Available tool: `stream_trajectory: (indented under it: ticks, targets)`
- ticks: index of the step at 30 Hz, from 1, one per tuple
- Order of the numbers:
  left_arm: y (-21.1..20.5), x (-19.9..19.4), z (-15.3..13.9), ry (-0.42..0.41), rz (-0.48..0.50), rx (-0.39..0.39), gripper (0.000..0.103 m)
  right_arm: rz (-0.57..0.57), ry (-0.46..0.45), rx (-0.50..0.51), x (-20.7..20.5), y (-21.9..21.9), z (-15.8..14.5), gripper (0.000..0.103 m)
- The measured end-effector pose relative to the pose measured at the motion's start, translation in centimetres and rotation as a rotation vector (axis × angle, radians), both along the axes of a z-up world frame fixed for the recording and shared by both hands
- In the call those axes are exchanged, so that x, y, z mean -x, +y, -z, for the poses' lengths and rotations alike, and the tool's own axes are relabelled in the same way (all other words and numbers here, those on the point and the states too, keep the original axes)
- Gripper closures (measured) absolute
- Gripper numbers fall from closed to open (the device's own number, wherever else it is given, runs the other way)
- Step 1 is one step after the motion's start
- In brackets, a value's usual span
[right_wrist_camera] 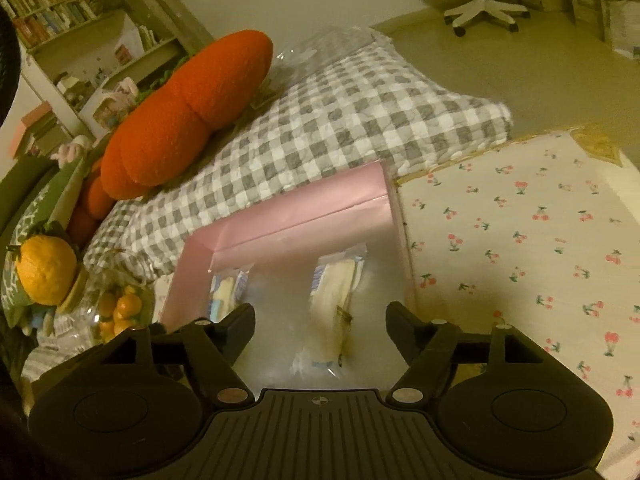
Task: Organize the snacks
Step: 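Withdraw both tools from the box back over the snack pile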
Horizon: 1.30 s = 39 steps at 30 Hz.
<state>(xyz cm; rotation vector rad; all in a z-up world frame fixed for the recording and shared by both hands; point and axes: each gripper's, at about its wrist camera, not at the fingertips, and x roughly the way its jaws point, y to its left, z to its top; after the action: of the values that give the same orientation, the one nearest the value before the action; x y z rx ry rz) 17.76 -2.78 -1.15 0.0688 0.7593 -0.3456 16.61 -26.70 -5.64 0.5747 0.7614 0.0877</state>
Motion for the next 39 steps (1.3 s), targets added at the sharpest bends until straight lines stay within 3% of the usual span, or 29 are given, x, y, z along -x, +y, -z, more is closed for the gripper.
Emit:
stream_trajectory:
  ticks: [9,16,29,39]
  targets:
    - [0.6,2.7,-1.0,-0.001,-0.005,-0.004,0.013,-0.01,-0.012,0.037,2.7,0.2,-2.0,0.023]
    - [1.2,4.7,-1.2,0.021,-0.008,-0.002,0.006,-0.029,-0.016,0.064,4.9,0.7,-3.1,0.018]
    - [3.0,8.3,-1.3,0.057,-0.031,-0.009,0.001,-0.1,-0.012,0.131,8.7,2.9,-4.3,0.016]
    - [4.4,10.6,-0.8,0.063,-0.021,-0.008,0.001,-0.153,-0.024,0.16,10.8,4.2,-3.3,0.014]
